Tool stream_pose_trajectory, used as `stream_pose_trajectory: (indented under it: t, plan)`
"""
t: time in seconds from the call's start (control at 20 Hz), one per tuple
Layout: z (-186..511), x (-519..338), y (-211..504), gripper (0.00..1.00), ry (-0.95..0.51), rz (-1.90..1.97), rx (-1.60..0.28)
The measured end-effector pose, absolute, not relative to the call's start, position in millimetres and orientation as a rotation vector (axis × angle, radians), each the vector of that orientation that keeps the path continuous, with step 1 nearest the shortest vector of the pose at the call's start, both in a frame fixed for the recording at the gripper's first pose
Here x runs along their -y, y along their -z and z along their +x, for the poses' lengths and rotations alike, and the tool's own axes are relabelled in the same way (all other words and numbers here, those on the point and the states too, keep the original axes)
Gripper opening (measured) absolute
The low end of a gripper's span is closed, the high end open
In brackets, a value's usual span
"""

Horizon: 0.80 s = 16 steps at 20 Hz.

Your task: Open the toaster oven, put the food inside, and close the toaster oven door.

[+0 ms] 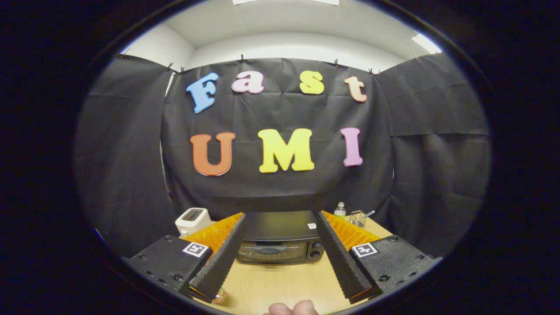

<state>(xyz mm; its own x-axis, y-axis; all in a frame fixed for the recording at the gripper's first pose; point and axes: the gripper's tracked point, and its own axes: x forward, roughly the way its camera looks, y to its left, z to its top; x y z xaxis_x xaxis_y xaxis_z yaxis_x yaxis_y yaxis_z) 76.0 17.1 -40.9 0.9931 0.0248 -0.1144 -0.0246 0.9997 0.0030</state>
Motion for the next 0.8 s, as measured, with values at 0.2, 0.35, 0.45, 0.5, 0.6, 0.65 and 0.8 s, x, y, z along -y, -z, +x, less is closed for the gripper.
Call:
stream_pose_trajectory:
  t: [0.2, 0.35, 0.45, 0.5, 0.6, 0.65, 0.8]
  plan:
    - [123.1, -22.0, 64.1, 1.00, -0.045, 0.008, -0.167]
    - [160.9, -22.6, 86.6, 1.00, -0.056, 0.011, -0.190]
    - [185.8, -24.8, 109.5, 1.00, -0.068, 0.015, -0.218]
    - [198.6, -27.3, 124.7, 1.00, -0.075, 0.019, -0.241]
    - [218.6, -30.9, 153.3, 1.00, -0.083, 0.015, -0.291]
    - [228.2, -32.9, 167.7, 1.00, -0.087, 0.015, -0.315]
    - [249.6, -40.3, 206.1, 1.00, -0.094, 0.001, -0.372]
